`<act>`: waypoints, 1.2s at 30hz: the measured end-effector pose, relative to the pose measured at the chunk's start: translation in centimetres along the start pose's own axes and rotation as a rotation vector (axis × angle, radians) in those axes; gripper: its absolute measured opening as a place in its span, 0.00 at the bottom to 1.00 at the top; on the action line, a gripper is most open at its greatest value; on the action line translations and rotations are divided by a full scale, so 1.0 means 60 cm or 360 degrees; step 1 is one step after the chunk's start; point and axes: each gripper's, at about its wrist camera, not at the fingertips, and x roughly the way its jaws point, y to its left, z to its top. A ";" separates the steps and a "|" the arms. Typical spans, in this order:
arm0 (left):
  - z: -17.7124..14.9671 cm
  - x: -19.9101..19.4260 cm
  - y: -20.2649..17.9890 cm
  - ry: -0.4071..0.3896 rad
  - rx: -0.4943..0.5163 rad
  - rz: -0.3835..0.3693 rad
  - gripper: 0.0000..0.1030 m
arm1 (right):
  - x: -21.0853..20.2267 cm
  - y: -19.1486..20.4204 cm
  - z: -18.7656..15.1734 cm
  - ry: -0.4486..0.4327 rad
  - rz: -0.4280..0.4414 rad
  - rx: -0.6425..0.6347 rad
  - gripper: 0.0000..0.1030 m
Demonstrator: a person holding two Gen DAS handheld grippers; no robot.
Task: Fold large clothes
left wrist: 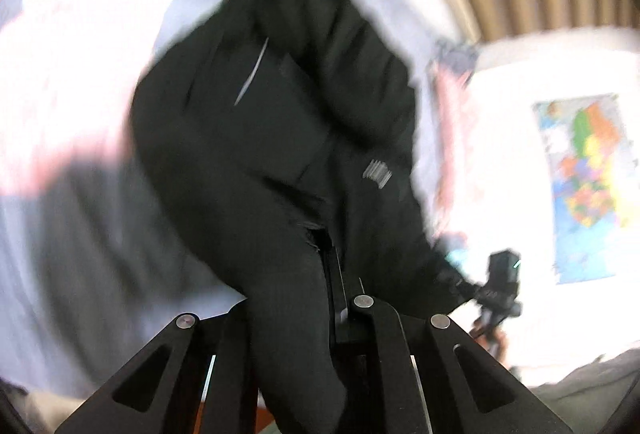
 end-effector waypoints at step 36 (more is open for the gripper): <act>0.547 0.315 0.045 -0.0100 -0.0052 0.0303 0.19 | 0.278 -0.001 0.662 -0.0082 -0.0249 0.0157 0.31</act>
